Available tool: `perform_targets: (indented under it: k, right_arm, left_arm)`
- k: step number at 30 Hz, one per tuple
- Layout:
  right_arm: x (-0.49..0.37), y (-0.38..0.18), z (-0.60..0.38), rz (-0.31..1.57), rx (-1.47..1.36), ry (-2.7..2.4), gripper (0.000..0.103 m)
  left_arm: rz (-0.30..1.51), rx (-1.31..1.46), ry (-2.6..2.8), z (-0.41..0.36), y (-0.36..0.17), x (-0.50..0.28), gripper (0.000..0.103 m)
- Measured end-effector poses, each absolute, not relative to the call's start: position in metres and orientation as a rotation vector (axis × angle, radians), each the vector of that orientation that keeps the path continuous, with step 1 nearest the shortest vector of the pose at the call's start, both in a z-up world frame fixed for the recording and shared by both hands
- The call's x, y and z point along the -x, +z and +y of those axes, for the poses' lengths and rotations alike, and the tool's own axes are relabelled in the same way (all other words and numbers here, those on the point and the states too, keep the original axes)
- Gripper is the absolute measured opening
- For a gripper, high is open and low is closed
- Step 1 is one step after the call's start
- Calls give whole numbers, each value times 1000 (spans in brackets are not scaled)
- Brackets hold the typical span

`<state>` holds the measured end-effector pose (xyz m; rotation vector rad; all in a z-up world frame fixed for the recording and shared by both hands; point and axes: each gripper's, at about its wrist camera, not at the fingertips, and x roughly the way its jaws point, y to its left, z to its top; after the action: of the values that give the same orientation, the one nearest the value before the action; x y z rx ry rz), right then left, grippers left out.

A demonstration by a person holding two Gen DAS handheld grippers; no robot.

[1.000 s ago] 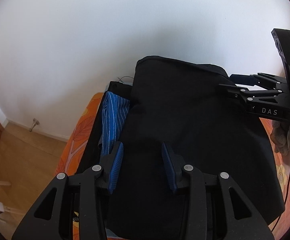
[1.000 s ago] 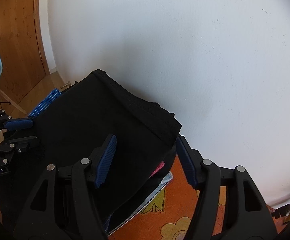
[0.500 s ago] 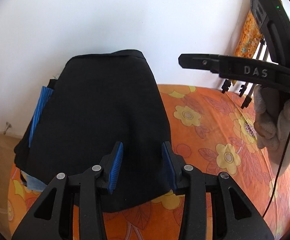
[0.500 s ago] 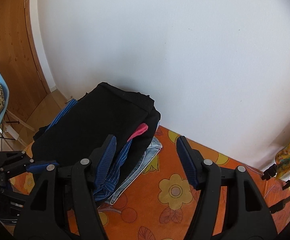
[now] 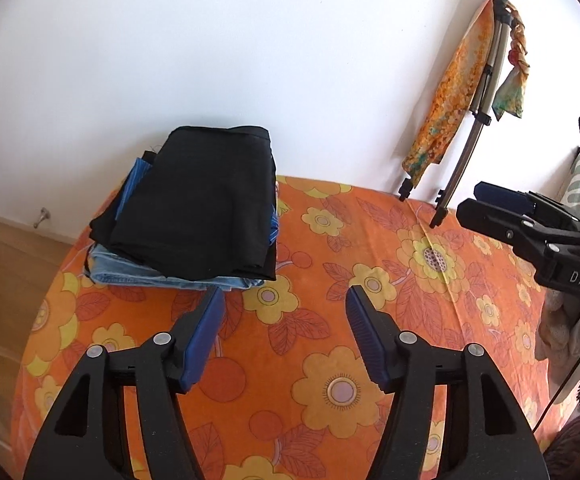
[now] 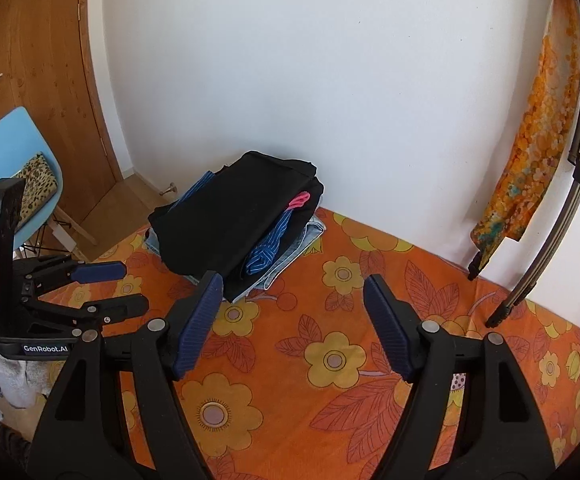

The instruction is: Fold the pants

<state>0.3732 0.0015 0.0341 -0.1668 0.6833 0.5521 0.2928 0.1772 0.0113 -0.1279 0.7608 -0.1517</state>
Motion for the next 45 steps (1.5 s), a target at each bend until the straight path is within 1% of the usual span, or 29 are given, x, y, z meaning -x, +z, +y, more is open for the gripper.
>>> perform_targets:
  k: [2, 4, 6, 7, 8, 10, 15, 16, 19, 23, 26, 31, 38, 45]
  right_arm:
    - [-350, 40, -9, 681, 165, 549, 76]
    - [-329, 47, -20, 672, 165, 540, 76]
    - [-310, 55, -31, 654, 160, 530, 76]
    - [-301, 58, -36, 644, 157, 523, 80]
    - [-292, 61, -41, 634, 150, 519, 90]
    - [-276, 65, -50, 611, 133, 521, 97]
    - [-239, 67, -69, 589, 105, 498, 99]
    - [-233, 65, -72, 582, 106, 480, 103]
    - [-218, 57, -80, 547, 87, 434, 103]
    - [-210, 41, -92, 571, 37, 409, 103]
    - [-208, 25, -94, 597, 73, 383, 103]
    - [-203, 9, -101, 611, 80, 361, 103]
    - [-198, 3, -94, 608, 103, 369, 103]
    - [-192, 4, -88, 599, 117, 402, 103]
  left_arm:
    - [729, 115, -134, 170, 27, -273, 74]
    - [706, 110, -113, 165, 39, -255, 79]
    - [682, 106, -94, 161, 48, -238, 80]
    - [669, 105, -83, 158, 51, -229, 81]
    - [659, 104, -70, 157, 53, -222, 83]
    - [654, 115, -53, 153, 54, -208, 84]
    - [662, 189, 0, 147, 43, -175, 84]
    - [652, 192, 10, 145, 42, -169, 84]
    - [625, 179, 71, 136, 37, -152, 85]
    - [649, 180, 111, 128, 22, -144, 85]
    - [694, 168, 102, 121, 8, -146, 85]
    - [703, 137, 124, 112, -6, -142, 85]
    - [699, 94, 153, 100, -10, -141, 85]
    - [740, 113, 165, 103, -21, -141, 85]
